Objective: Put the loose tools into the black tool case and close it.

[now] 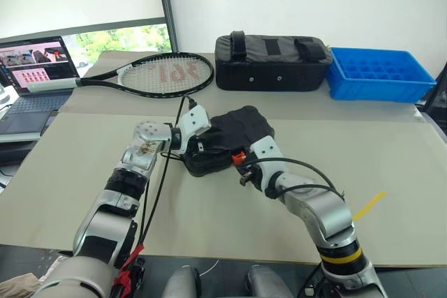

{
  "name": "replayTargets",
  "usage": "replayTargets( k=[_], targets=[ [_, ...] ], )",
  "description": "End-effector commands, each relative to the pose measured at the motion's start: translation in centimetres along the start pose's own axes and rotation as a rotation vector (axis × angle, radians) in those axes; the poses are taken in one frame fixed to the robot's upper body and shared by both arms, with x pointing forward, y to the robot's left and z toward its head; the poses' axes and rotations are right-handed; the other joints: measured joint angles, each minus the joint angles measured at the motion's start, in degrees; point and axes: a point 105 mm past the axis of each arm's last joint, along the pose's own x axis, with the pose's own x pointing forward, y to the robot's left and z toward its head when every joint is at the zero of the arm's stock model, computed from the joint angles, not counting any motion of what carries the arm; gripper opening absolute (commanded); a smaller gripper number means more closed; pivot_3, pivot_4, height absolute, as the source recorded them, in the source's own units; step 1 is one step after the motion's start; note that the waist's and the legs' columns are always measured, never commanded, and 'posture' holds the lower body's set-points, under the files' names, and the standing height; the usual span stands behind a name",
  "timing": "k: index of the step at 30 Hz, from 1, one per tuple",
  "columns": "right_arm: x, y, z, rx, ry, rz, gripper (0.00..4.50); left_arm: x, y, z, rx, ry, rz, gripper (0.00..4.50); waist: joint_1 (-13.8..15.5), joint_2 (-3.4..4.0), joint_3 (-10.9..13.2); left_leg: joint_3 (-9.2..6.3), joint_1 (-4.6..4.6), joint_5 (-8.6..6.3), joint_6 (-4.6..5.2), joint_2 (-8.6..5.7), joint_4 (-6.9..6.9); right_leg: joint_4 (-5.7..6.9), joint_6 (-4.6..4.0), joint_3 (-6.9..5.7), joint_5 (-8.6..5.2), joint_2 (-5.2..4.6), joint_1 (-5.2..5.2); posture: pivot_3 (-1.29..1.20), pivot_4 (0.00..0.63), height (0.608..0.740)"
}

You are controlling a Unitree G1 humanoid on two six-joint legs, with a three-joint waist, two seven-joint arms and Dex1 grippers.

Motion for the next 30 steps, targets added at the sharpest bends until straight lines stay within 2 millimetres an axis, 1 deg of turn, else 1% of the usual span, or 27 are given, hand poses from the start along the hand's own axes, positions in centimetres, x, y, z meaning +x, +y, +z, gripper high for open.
replayTargets(
  k=[1, 10, 16, 18, 24, 28, 30],
  targets=[
    [-0.2, 0.0, 3.8, -0.044, -0.148, -0.025, 1.16, 0.7, -2.4, -3.9, -0.078, 0.126, -0.079, 3.36, 0.0, 0.0, 0.0, 0.0, 0.0, 0.0, 0.0, 0.0, 0.0, 0.0, 0.0, 0.0, 0.0, 0.0, 0.0, 0.0, 0.15, 0.707],
    [-0.7, 0.8, 6.2, -0.047, -0.219, -0.001, 1.16, 0.8, -2.5, -4.0, -0.084, 0.125, -0.082, 3.36, -0.3, -0.01, 0.0, 0.0, -0.03, 0.0, 0.0, 0.01, 0.0, 0.06, 0.0, 0.03, 0.0, 0.01, -0.09, 0.0, 0.15, 0.707],
    [-1.0, 1.0, 7.3, -0.053, -0.246, 0.004, 1.16, 0.8, -2.5, -4.1, -0.086, 0.125, -0.081, 3.36, -1.1, -0.02, 0.0, -0.01, 0.03, 0.0, 0.0, 0.02, -0.01, 0.18, 0.0, 0.06, 0.0, 0.04, -0.11, 0.0, 0.15, 0.707],
    [-1.0, 0.9, 7.3, -0.053, -0.246, 0.005, 1.16, 0.8, -2.5, -4.1, -0.087, 0.125, -0.08, 3.36, -0.9, 0.02, 0.0, -0.03, 0.05, 0.0, 0.0, 0.01, -0.01, 0.18, 0.0, 0.05, 0.0, 0.04, -0.08, 0.0, 0.15, 0.707],
    [-1.2, 0.8, 6.6, -0.057, -0.223, 0.009, 1.16, 0.6, -2.3, -4.0, -0.086, 0.122, -0.069, 3.36, 0.1, -0.08, -0.1, -0.04, -0.08, -0.01, 0.0, -0.04, -0.14, -0.02, -0.05, 0.0, 0.03, -0.03, -0.11, 0.0, 0.15, 0.707],
    [-2.1, 0.0, 6.1, -0.065, -0.223, 0.008, 1.16, 0.1, -1.8, -3.9, -0.085, 0.114, -0.042, 3.36, 0.1, -0.08, -0.1, -0.03, -0.08, -0.02, 0.01, -0.06, -0.19, -0.05, -0.1, 0.0, 0.06, -0.07, -0.11, 0.0, 0.15, 0.707],
    [-3.1, -0.4, 6.5, -0.092, -0.27, 0.034, 1.16, -0.4, -1.4, -3.5, -0.096, 0.09, -0.017, 3.36, 0.0, -0.08, -0.1, -0.02, -0.06, -0.02, 0.01, -0.04, -0.19, -0.06, -0.02, 0.0, 0.01, -0.06, -0.11, 0.0, 0.15, 0.707]
  ],
)
